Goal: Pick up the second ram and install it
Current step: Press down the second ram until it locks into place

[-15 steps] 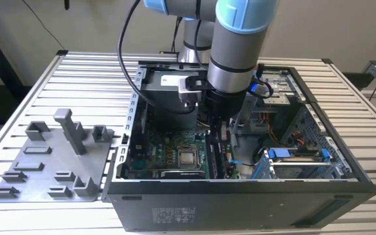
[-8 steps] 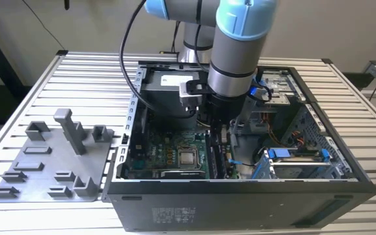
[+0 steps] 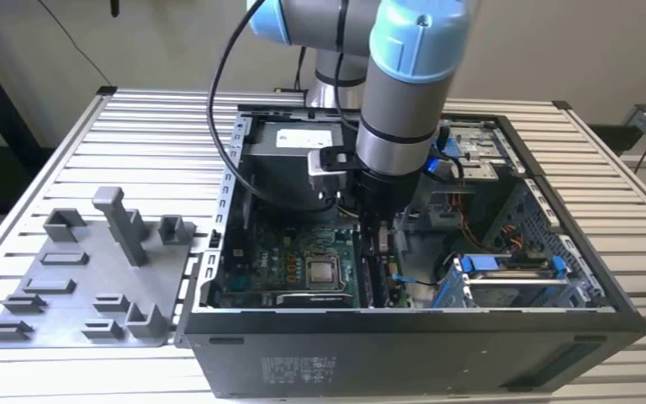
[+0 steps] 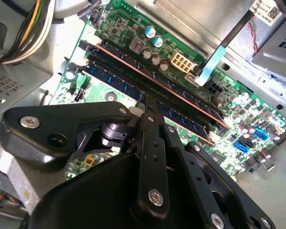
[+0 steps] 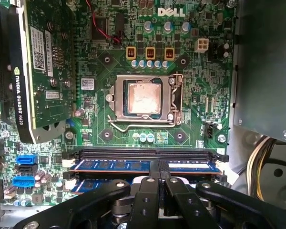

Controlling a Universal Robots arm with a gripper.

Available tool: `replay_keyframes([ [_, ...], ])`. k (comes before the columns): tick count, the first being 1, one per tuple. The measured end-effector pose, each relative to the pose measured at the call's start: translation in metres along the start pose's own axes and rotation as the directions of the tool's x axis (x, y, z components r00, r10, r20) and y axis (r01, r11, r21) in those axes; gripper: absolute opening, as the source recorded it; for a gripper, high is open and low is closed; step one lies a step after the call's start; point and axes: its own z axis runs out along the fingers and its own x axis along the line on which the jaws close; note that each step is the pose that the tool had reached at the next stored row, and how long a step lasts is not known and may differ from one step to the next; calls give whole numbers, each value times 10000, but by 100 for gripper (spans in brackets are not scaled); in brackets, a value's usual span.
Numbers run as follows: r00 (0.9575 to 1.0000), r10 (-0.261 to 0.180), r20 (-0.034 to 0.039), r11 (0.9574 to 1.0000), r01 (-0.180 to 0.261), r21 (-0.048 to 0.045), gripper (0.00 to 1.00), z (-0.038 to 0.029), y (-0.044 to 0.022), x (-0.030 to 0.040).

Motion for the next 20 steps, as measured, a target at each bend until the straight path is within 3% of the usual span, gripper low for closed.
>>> replay_keyframes([
  [3,10000,0,-5,10000,0,-2,11,20,-1,-3],
  [6,10000,1,49,10000,-2,11,11,-29,-2,-9],
  [14,10000,1,18,10000,-1,4,11,-299,-3,-4],
  [20,10000,0,18,10000,0,2,11,-409,-4,-5],
])
